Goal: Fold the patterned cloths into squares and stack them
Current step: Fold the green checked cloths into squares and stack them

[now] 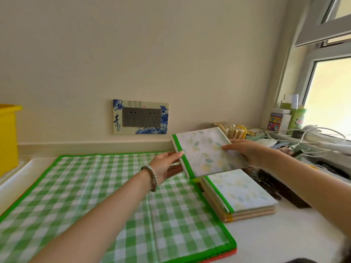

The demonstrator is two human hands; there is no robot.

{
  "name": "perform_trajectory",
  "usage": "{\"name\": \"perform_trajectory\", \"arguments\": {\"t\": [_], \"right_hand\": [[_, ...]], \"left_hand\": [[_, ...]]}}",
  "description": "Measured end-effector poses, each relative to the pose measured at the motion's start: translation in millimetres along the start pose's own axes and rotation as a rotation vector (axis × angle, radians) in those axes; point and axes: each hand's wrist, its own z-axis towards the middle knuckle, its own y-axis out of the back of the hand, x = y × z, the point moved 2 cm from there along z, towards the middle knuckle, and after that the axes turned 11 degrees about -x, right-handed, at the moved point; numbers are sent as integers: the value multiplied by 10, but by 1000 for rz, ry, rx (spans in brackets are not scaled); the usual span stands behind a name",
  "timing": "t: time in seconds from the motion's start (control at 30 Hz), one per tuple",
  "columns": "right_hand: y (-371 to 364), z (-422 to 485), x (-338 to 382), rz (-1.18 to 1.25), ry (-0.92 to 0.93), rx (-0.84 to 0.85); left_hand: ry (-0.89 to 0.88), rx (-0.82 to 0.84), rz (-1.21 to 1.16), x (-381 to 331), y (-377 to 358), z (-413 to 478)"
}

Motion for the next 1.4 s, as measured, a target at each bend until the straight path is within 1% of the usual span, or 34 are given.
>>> {"name": "perform_trajectory", "arguments": {"t": [0.17,0.33,0.6,0.83,1.0,1.27,1.33,1.4], "right_hand": [[528,81,-286,-115,-113,-101],[765,217,-629,-185,-200,-95],[800,377,-828,-325,-203,-154],[767,402,-945,-375,-200,-141],[757,435,-1003,-410,-203,-108],[758,441,-1049,-480,-204,-90],[734,396,-1029,-533,-155,-86],[689,338,-965,-635,-34,-109]], "left_hand": [[93,25,40,435,-509,99],[145,16,132,754,-681,158],[132,-24,226,894,-724,205],[169,-29,226,983,-654,211],[137,-8,265,1037,-596,214],[-7,-29,479,1059,-590,245],[-48,-41,520,1029,-578,213],[-116,-60,565,968,-507,171]]}}
